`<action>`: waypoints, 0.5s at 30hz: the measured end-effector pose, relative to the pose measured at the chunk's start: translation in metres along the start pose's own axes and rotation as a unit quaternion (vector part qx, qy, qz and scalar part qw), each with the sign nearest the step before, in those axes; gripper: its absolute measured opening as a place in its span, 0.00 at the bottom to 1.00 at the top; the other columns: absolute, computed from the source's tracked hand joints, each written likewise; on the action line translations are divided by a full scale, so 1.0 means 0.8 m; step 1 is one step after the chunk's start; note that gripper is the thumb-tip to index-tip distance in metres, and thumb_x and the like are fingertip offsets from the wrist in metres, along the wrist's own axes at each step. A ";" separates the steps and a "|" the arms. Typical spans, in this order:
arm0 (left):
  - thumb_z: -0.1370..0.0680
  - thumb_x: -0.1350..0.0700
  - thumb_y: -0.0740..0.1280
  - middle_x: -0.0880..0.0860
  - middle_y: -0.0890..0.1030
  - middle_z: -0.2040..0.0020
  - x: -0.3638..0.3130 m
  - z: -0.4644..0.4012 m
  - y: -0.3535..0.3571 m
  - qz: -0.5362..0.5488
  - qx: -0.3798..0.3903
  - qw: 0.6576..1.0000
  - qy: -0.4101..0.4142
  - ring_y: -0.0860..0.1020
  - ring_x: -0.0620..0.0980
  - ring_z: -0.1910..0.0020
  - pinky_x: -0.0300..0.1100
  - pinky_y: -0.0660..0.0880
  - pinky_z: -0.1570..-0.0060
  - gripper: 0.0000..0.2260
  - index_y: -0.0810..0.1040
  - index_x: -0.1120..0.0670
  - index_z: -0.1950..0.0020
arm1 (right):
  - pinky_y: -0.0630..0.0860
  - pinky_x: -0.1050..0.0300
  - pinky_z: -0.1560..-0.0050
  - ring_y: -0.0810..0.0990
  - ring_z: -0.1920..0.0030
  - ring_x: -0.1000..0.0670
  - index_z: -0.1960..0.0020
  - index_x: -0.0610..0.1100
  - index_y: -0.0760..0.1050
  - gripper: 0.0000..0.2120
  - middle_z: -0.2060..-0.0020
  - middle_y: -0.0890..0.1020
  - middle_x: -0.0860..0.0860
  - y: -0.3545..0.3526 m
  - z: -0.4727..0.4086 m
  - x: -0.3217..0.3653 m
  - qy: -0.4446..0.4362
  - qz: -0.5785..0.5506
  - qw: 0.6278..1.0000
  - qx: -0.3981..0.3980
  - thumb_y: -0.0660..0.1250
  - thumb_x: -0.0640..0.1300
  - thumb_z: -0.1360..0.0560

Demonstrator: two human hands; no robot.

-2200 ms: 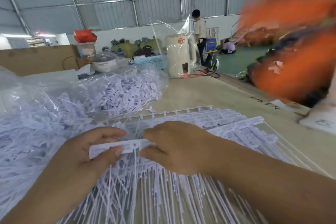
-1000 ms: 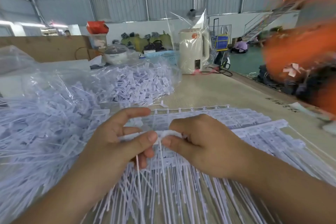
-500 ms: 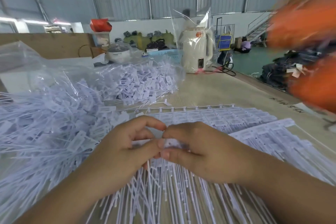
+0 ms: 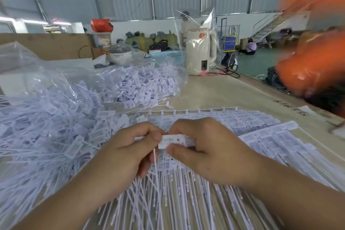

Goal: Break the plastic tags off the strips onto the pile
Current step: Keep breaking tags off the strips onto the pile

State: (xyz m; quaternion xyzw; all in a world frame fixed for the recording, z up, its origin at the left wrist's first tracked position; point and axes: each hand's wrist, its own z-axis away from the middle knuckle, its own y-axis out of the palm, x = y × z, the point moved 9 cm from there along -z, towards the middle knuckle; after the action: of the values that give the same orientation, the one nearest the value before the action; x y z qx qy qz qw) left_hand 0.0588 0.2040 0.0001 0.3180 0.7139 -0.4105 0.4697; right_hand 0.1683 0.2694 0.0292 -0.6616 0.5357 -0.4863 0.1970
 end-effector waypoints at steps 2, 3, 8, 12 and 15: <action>0.31 0.46 0.67 0.54 0.75 0.73 -0.003 0.000 -0.001 0.056 -0.021 0.998 0.003 0.68 0.48 0.80 0.36 0.63 0.79 0.12 0.82 0.53 0.61 | 0.67 0.53 0.73 0.70 0.74 0.53 0.54 0.47 0.75 0.06 0.73 0.73 0.53 -0.004 0.000 0.003 -0.006 -0.011 1.000 -0.024 0.67 0.49 0.22; 0.33 0.46 0.68 0.54 0.75 0.73 -0.005 0.000 -0.002 0.088 -0.036 0.995 0.006 0.68 0.49 0.80 0.36 0.63 0.80 0.12 0.82 0.54 0.62 | 0.66 0.54 0.73 0.69 0.74 0.53 0.54 0.46 0.74 0.06 0.74 0.72 0.54 -0.007 0.000 0.005 -0.010 -0.017 0.999 -0.037 0.67 0.48 0.22; 0.33 0.53 0.68 0.55 0.74 0.75 -0.009 0.008 0.004 0.219 -0.088 0.972 0.005 0.67 0.49 0.82 0.36 0.64 0.82 0.07 0.83 0.54 0.67 | 0.64 0.55 0.73 0.67 0.74 0.55 0.53 0.45 0.75 0.06 0.73 0.69 0.57 -0.015 0.004 0.017 -0.032 0.000 0.994 -0.102 0.65 0.48 0.22; 0.33 0.55 0.65 0.55 0.76 0.72 -0.008 0.006 0.009 0.288 -0.077 0.954 -0.016 0.69 0.47 0.81 0.36 0.67 0.82 0.08 0.82 0.54 0.70 | 0.60 0.59 0.74 0.66 0.76 0.54 0.55 0.46 0.71 0.07 0.77 0.65 0.58 -0.033 0.007 0.013 -0.017 -0.039 0.980 -0.193 0.63 0.49 0.22; 0.36 0.53 0.73 0.55 0.76 0.71 -0.012 0.005 0.012 0.190 -0.039 0.981 0.004 0.70 0.49 0.79 0.38 0.68 0.80 0.05 0.83 0.54 0.65 | 0.62 0.62 0.74 0.69 0.76 0.55 0.47 0.46 0.71 0.09 0.76 0.70 0.57 -0.026 0.004 0.010 -0.029 -0.064 0.987 -0.144 0.63 0.51 0.21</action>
State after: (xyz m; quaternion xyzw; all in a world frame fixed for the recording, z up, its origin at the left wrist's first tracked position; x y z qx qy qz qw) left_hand 0.0720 0.2045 0.0051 0.4306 0.6580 -0.2846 0.5483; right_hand 0.1813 0.2684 0.0477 -0.7298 0.5507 -0.3963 0.0843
